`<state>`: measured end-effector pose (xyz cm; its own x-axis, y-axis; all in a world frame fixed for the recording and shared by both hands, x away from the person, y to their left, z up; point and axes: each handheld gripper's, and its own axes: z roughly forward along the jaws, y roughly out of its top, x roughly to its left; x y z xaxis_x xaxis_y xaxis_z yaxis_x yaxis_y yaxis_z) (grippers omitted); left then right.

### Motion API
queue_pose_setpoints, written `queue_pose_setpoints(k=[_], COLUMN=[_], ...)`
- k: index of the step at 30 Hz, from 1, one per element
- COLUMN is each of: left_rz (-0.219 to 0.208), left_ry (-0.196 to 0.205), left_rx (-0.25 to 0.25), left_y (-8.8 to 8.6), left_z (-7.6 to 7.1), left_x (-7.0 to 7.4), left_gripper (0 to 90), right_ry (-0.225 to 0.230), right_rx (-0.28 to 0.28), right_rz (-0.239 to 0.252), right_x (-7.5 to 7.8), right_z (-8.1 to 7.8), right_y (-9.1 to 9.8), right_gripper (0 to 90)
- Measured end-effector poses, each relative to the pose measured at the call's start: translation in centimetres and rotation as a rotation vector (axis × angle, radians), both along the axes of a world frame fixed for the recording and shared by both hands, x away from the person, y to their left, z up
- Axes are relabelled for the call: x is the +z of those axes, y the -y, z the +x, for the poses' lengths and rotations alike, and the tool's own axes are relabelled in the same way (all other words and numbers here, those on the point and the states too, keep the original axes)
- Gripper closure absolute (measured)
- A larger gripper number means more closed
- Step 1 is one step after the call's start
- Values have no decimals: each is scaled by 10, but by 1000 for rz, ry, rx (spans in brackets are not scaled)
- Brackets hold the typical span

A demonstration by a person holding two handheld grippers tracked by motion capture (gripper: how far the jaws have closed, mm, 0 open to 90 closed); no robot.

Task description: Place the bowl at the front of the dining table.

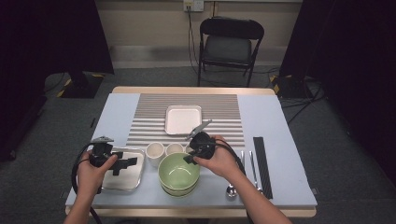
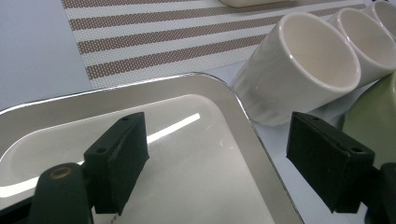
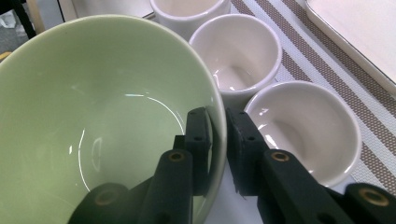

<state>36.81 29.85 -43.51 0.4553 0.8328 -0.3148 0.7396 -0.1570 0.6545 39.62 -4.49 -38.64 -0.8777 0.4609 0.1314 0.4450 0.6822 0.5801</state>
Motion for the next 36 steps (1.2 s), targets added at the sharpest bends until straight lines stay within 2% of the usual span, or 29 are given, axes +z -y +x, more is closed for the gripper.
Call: queue_pose_setpoints(k=[10,24,30,36], left_rz=[-3,1,-5,1], left_ry=[5,5,6,8], left_rx=[3,2,3,0], left_y=[-1,-1,-1,-1], left_z=[0,0,0,0], left_x=[1,0,0,0], left_gripper=[204,203,202,202], right_ry=[-8,16,11,9], right_rx=[3,14,8,14], right_rz=[-16,-47,-32,-42], right_x=[0,3,7,11], right_z=[-1,-3,-2,-2], right_y=[-2,-5,-3,-5], right_gripper=[824,835,838,839])
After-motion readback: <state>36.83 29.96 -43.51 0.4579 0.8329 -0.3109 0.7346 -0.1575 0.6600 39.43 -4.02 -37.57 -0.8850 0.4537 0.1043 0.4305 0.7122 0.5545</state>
